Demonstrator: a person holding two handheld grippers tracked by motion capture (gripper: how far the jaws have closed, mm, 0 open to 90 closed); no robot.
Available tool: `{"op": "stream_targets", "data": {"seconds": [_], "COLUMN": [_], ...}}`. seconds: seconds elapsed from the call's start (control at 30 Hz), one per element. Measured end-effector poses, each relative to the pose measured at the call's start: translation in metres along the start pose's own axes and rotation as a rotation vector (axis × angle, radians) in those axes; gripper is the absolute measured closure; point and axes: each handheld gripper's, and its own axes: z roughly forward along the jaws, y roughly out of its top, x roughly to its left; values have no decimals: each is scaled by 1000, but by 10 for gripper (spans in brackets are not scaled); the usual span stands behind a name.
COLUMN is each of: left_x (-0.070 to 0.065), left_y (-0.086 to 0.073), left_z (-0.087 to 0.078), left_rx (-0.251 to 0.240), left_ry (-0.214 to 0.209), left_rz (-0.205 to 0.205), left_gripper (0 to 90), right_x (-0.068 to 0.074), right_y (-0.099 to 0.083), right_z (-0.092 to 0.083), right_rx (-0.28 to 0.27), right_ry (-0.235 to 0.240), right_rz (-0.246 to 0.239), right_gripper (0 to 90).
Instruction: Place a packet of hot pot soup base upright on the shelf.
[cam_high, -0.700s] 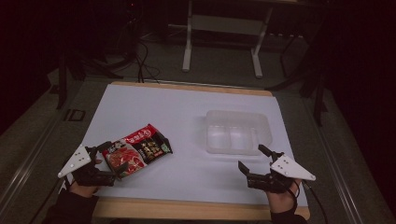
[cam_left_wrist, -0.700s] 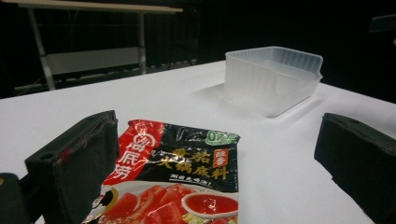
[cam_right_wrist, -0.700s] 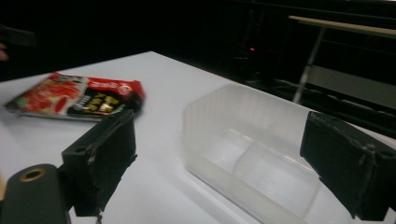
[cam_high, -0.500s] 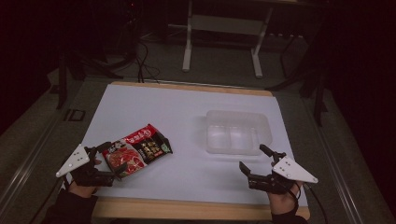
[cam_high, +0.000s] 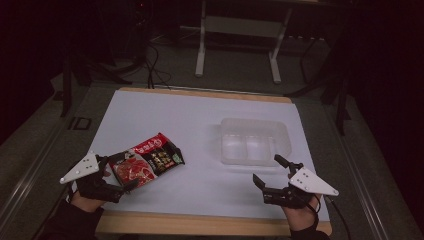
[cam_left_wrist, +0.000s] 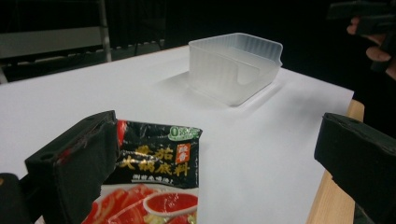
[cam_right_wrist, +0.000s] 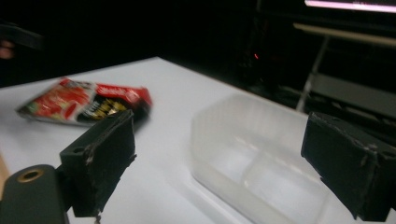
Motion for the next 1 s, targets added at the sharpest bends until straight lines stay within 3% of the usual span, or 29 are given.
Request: {"op": "stream_targets", "data": {"seconds": [0.03,0.2,0.4,0.5,0.63,0.67,0.77,0.83,0.87,1.0], "left_x": [1,8,23,29,35,46,55,55,63,75], "left_y": [7,17,28,32,34,37,37,37,37,34], "left_z": [1,8,22,26,30,38,49,49,60,75], "left_rx": [6,34,62,55,61,92,139,139,184,236], "left_ry": [14,10,23,57,59,73,76,76,102,110], "left_rz": [25,28,27,68,59,46,28,28,26,25], "left_gripper": [7,7,11,68,124,140,149,152,162,238], "right_x": [2,9,14,17,19,20,21,21,22,21], "right_y": [2,10,14,16,17,17,17,18,17,16], "right_z": [-1,-2,-3,-4,-5,-5,-5,-5,-5,-4], "right_rx": [-11,-51,-52,-61,-66,-70,-69,-67,-67,-69], "right_ry": [10,32,51,57,61,61,64,70,70,82], "right_rz": [-14,-18,-22,-34,-36,-40,-44,-43,-39,-35], "right_gripper": [96,96,97,98,98,101,102,102,102,132]}}
